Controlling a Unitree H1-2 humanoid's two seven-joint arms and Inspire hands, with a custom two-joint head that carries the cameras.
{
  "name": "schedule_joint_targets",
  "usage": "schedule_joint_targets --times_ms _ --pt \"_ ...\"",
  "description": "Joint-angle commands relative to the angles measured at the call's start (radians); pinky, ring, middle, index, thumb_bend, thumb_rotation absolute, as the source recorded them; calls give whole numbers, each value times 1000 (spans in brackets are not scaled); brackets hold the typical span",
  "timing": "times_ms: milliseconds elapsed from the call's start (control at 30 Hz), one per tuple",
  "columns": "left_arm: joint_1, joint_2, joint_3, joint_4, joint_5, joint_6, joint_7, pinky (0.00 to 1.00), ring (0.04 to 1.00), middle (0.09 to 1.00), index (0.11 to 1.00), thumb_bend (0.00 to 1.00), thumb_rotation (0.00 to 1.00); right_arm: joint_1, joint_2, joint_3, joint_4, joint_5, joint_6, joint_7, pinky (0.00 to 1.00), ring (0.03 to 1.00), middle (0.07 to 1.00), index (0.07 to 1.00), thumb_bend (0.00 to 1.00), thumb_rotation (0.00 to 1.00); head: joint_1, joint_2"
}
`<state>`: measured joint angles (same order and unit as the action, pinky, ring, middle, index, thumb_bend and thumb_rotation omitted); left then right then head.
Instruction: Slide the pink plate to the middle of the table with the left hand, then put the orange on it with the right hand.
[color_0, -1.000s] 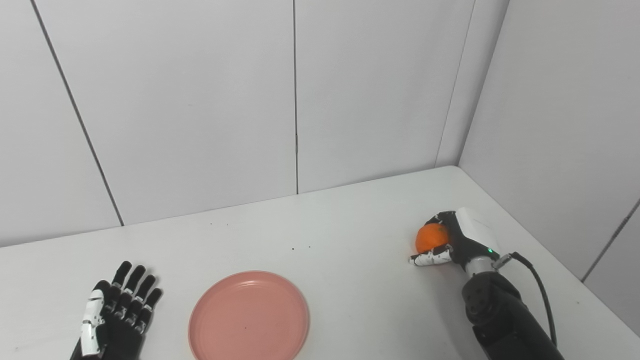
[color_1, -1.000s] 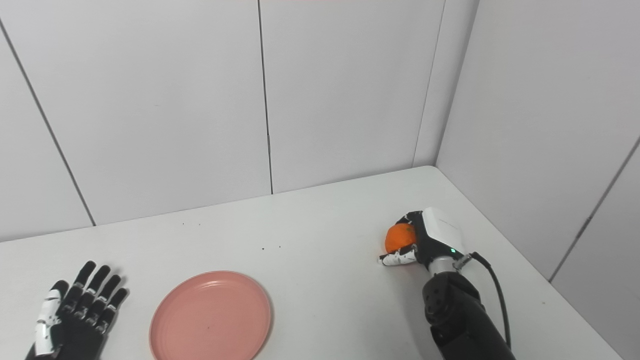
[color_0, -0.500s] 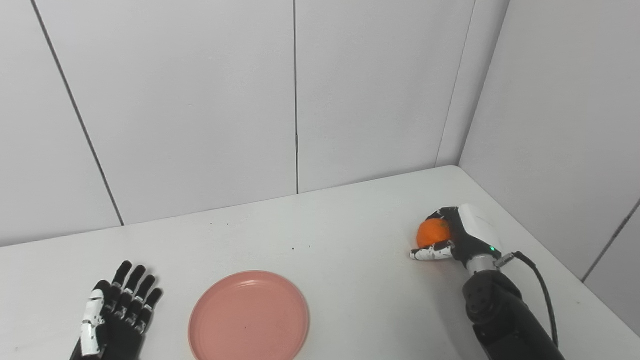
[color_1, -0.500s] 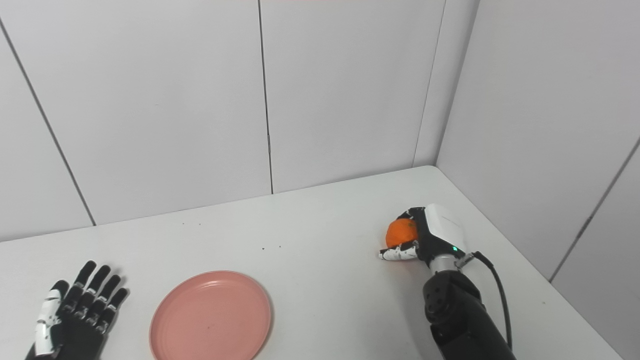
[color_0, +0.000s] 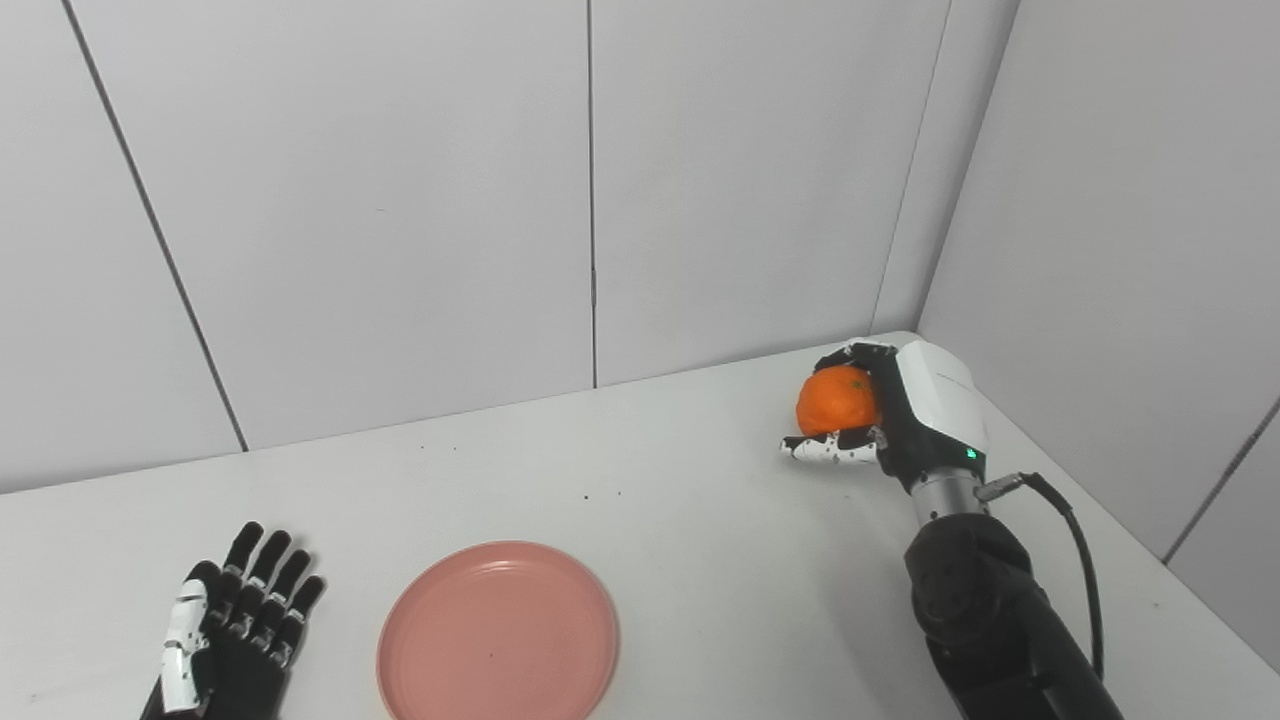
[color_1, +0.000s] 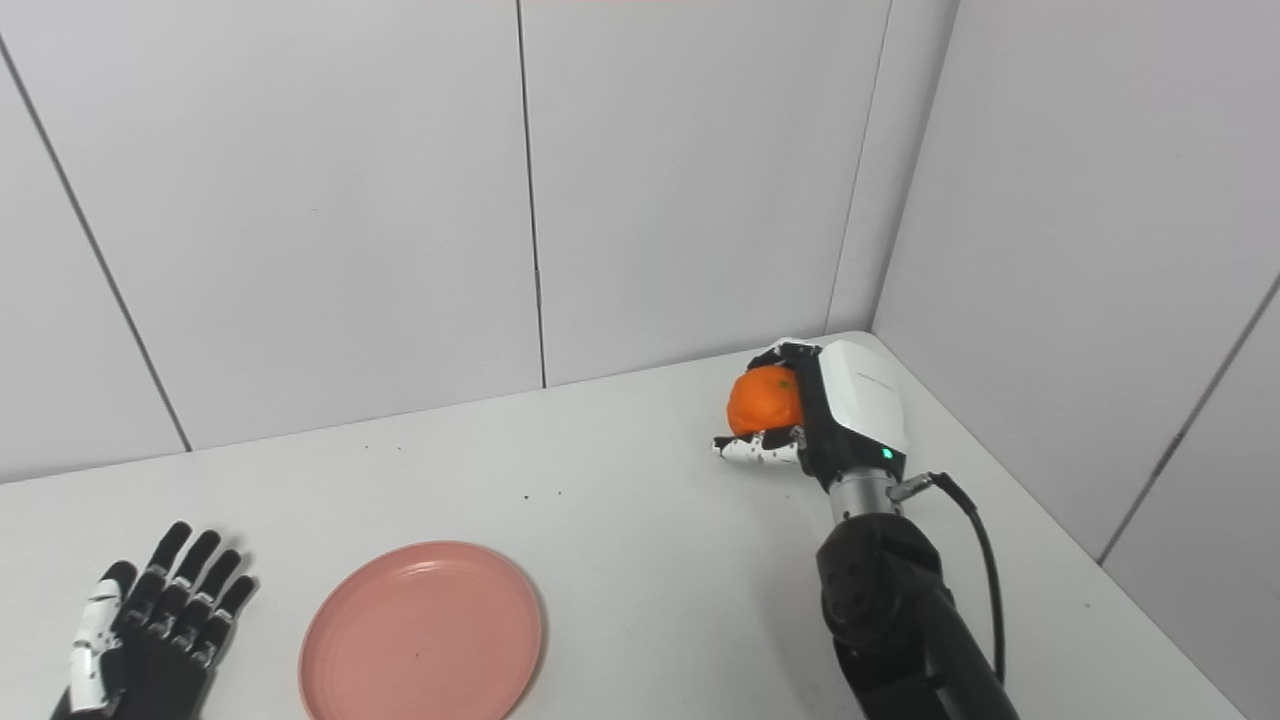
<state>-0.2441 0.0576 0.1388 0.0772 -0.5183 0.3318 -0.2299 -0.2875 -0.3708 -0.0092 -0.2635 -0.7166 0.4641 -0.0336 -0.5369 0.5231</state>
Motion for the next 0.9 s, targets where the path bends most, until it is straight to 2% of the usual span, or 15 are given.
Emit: schedule_joint_targets --times_ms 0,333,400,633,767,867 --pt "36 -4 -13 25 35 16 24 1000 988 994 999 281 1000 -54 0 4 -59 -33 -2 2 291 375 429 529 523 0 15 3" --pt "40 -25 -30 40 75 -24 37 983 947 957 958 304 1000 -98 66 96 -110 -79 -33 32 284 371 431 532 523 0 97 11" --pt "43 -32 -38 39 89 -29 43 979 944 954 954 309 1000 -106 82 123 -112 -90 -42 37 283 370 431 533 523 0 142 17" --pt "55 -61 -61 32 133 -53 63 947 927 937 933 347 1000 -130 129 183 -101 -83 -89 50 273 360 430 533 523 0 224 30" --pt "64 -91 -77 4 162 -36 100 931 915 924 918 357 1000 -148 149 213 -93 -69 -115 62 282 370 435 531 524 0 310 52" --pt "67 -111 -82 -10 168 -26 119 928 911 919 913 358 1000 -149 164 237 -88 -69 -141 65 296 383 445 527 525 0 334 55"
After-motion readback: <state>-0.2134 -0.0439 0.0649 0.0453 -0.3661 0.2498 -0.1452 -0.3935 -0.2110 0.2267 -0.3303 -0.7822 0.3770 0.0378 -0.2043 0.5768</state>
